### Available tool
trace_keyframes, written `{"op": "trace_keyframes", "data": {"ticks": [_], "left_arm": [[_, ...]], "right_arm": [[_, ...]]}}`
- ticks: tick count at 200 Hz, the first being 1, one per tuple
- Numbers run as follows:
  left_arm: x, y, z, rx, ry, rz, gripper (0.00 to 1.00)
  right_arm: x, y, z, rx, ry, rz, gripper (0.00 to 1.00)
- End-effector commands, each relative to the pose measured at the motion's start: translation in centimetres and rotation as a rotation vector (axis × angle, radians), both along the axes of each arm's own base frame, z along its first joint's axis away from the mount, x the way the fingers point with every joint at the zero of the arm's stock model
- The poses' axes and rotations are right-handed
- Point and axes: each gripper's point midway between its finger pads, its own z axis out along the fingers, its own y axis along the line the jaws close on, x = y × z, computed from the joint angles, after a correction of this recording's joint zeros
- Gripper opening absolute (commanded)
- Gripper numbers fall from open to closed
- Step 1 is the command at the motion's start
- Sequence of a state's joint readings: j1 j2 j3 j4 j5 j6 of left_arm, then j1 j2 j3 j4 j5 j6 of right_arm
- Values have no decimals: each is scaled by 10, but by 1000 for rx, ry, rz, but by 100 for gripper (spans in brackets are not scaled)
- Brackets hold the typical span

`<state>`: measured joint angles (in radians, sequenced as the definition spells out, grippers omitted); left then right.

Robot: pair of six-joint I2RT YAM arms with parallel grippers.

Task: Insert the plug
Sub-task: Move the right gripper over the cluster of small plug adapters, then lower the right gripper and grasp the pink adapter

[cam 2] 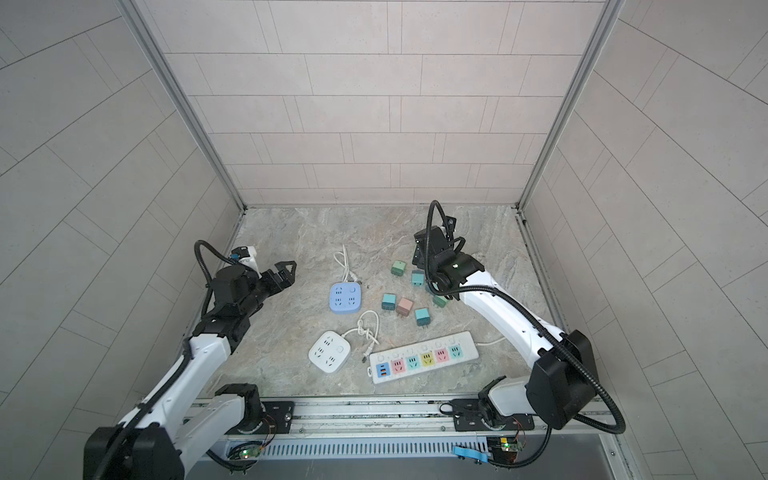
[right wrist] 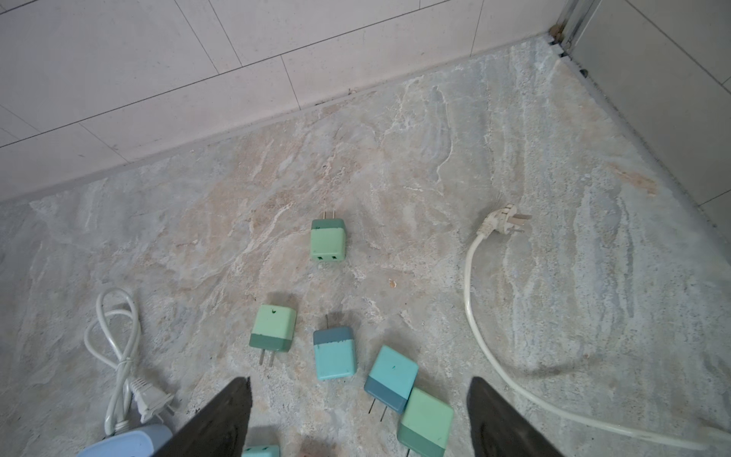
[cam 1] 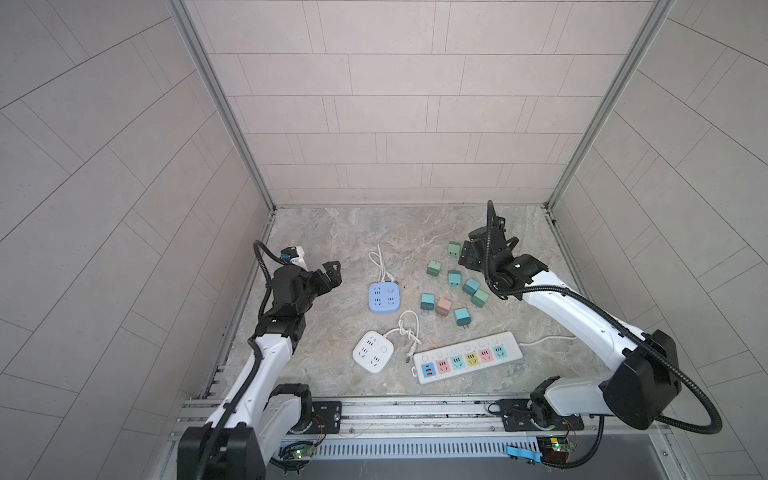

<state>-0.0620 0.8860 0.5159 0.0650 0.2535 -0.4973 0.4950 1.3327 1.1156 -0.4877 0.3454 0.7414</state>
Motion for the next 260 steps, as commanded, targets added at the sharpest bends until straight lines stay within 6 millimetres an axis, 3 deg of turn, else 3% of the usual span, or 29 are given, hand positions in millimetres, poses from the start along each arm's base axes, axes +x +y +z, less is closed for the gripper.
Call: {"op": "trace_keyframes", "data": {"ticks": [1,23,72,90,103,126,186,234,260], "left_arm": [[-32,-11,2,80,41,-40,92],[-57,-10,6,65,27,-24,91],[-83,-13,-15,22,11,-57,99],[-94,3,-30,70,71,13,99],[-104,17,-39,100,122,83,100],[-102,12,-37,76,70,58,100],[-96,-2,-48,58,128,-10,92],[-99,-3,-43,49,92,-16,91],[-101,0,-41,52,81,-2,91]], "right_arm": [[-23,8,6,91,6,57,87],[-44,22,12,86,-40,130,87],[-77,51,-10,83,20,235,77],[-82,70,-25,94,44,284,77],[-84,82,-37,105,77,310,71],[-88,93,-60,114,131,316,65],[-82,97,-114,112,218,230,65],[-70,104,-141,52,313,211,60],[-65,97,-148,25,349,183,61]]}}
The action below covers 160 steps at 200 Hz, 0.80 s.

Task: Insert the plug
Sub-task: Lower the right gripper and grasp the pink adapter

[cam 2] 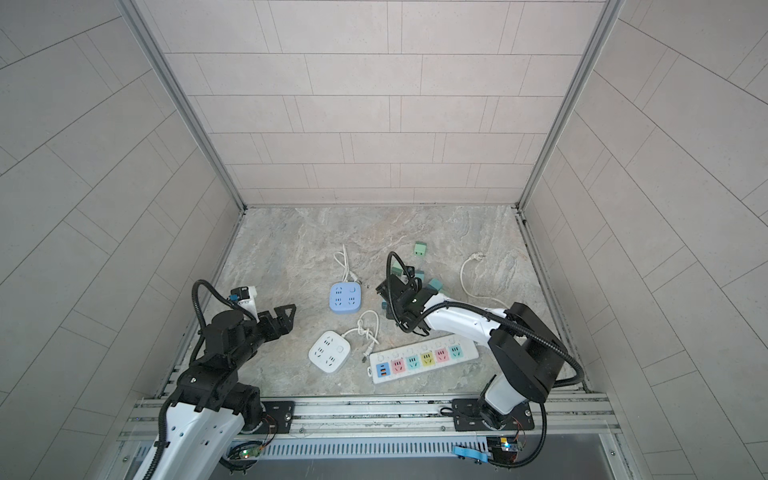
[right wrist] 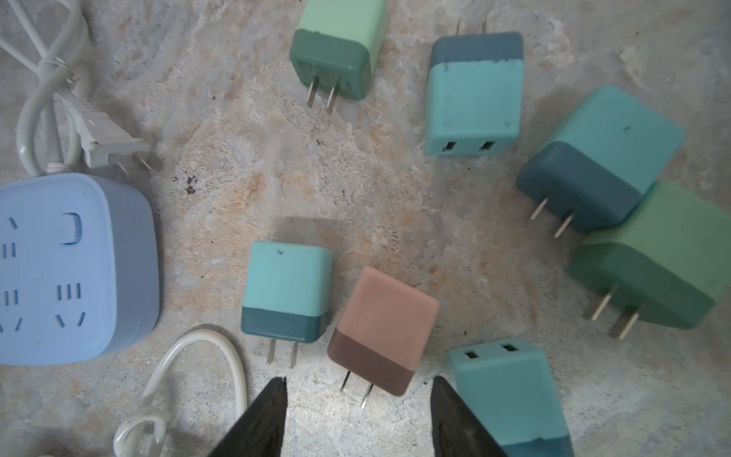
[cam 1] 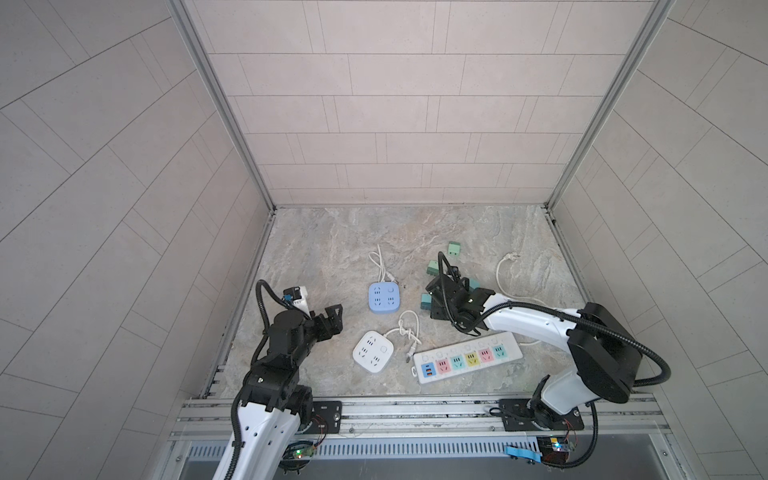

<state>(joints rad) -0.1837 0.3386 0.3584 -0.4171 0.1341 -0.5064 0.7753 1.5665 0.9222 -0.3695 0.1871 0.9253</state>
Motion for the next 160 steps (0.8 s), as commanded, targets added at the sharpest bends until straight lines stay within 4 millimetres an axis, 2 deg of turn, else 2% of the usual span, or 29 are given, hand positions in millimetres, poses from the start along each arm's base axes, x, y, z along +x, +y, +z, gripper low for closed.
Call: {"op": "trace_keyframes", "data": {"ticks": [1,37,99,160], "left_arm": [[-2,1,-1,-2,-4,8,91],[-2,3,-1,2,-2,19,91],[-4,3,-1,-3,-8,19,90],[-6,5,2,-6,-28,26,90]], "right_arm": [[5,-10,0,-30,19,-46,61],[8,-20,-4,-46,29,-80,61],[10,-14,-11,-48,50,-64,62],[9,-10,-26,-47,82,-63,62]]}}
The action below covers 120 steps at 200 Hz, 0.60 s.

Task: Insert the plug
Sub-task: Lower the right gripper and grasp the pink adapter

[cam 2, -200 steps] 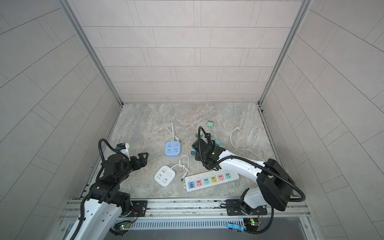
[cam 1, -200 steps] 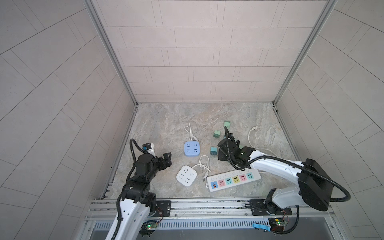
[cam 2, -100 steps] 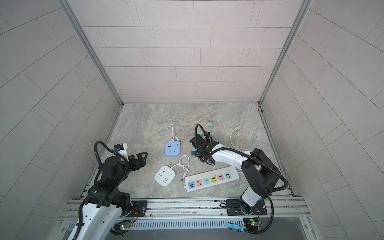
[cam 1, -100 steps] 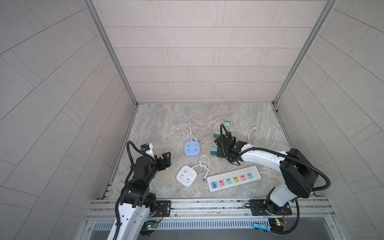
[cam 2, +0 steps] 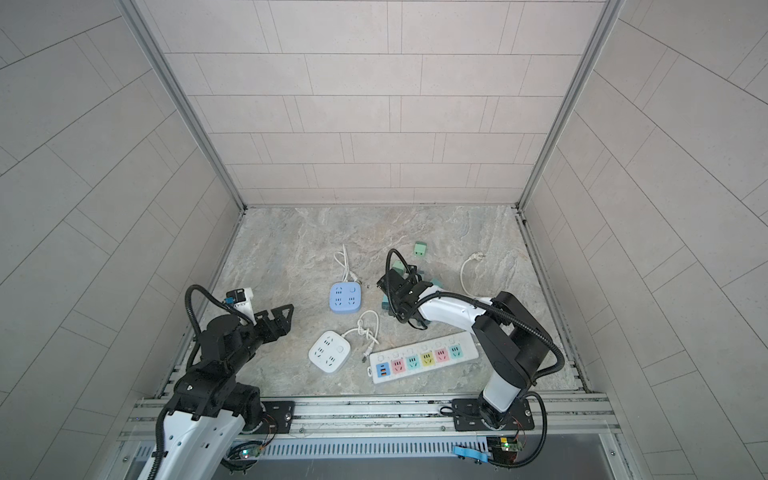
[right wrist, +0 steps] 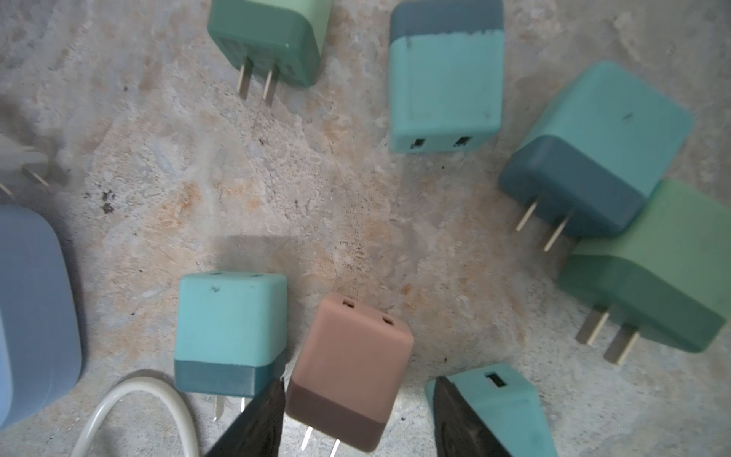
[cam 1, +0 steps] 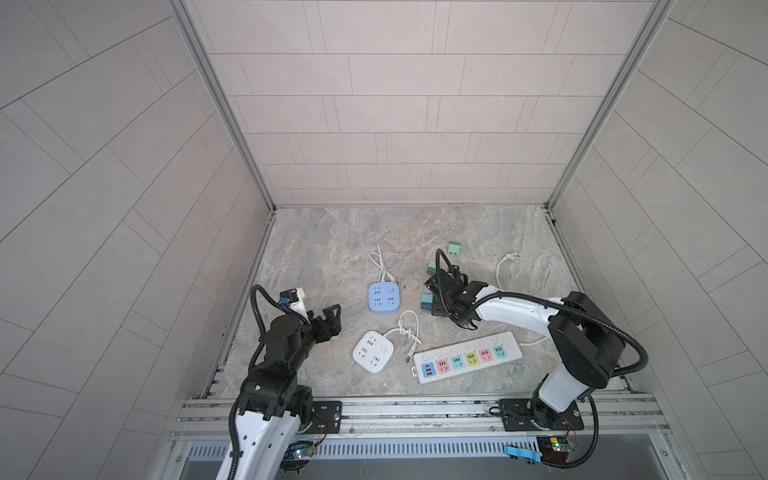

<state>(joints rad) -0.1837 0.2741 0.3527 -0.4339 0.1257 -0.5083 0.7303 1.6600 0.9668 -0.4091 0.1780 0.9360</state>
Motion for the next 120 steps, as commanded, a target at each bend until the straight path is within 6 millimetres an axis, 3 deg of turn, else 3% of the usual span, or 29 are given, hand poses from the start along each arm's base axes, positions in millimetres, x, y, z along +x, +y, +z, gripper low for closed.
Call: {"op": "trace_keyframes", "data": {"ticks": [1,40,57,120], "left_arm": [[-2,3,-6,-1,14,18,90],[-1,3,-7,1,19,19,90],[-1,3,-6,3,17,23,90],[0,2,-7,1,20,19,90]], "right_arm": [[0,2,-5,3,12,-13,62],[2,5,-14,-15,33,2,61],[3,9,-17,-12,48,16,56],[4,2,-13,-57,31,27,55]]}}
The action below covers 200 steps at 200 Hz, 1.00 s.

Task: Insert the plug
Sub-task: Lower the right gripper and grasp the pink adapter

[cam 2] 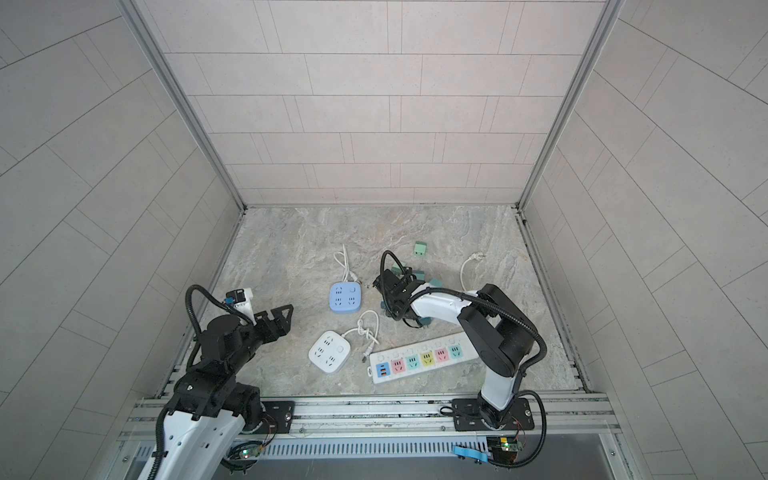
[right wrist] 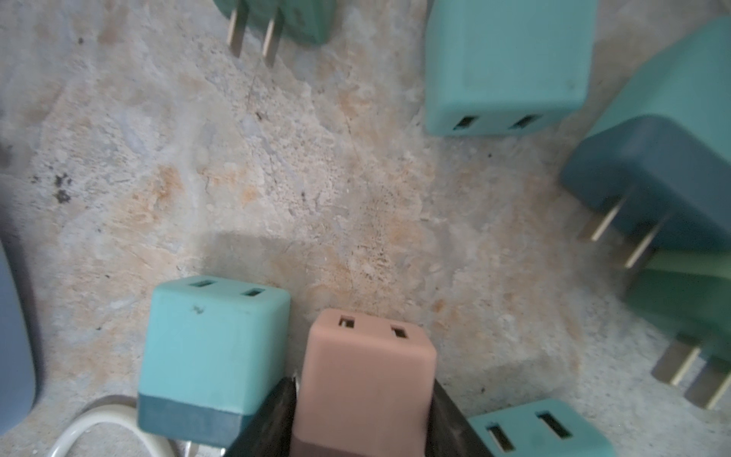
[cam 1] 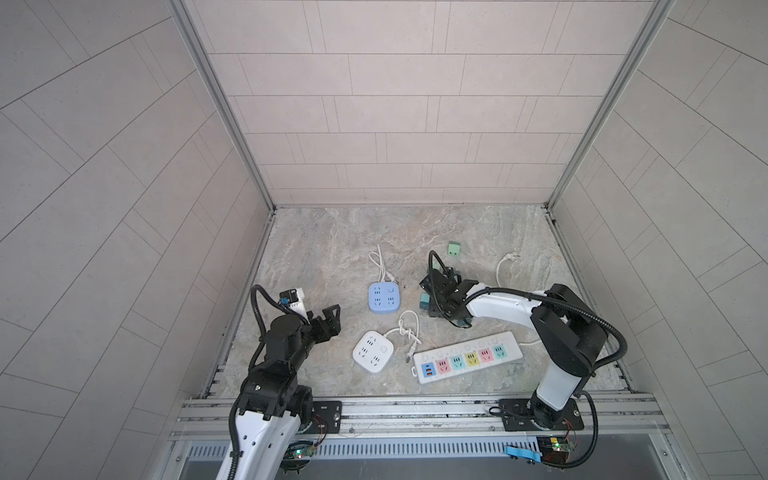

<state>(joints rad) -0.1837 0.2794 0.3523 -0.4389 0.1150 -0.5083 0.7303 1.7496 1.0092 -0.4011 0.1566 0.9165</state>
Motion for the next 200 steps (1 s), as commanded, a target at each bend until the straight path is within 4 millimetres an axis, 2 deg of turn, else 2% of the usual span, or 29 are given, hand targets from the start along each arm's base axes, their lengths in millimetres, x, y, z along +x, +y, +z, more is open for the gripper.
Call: {"op": "trace_keyframes", "data": {"ticks": [1,30,54,75,97,124,141,148,170,200], "left_arm": [[0,0,-4,-6,10,9,90],[1,1,-5,-3,12,11,90],[1,0,-5,-5,13,7,90],[1,1,-5,-3,10,12,90],[1,0,-5,-4,11,8,90],[3,2,-4,-2,1,22,90],[7,-3,0,-23,-20,1,96],[10,-7,2,-46,-28,-10,100],[21,-24,17,-145,-87,-68,100],[32,-39,42,-206,-167,-137,100]], "right_arm": [[0,-7,6,-37,-13,3,55],[0,-6,2,-39,-12,10,62],[0,-6,-4,-49,-5,14,61],[1,-4,-8,-47,5,16,53],[0,-9,-9,-58,-2,6,49],[-2,-7,-10,-45,-3,16,39],[-2,-6,-6,-40,-19,26,34],[0,-6,-1,-39,-32,30,34],[5,-9,23,-36,-103,45,28],[14,-13,80,-10,-282,100,23]]}}
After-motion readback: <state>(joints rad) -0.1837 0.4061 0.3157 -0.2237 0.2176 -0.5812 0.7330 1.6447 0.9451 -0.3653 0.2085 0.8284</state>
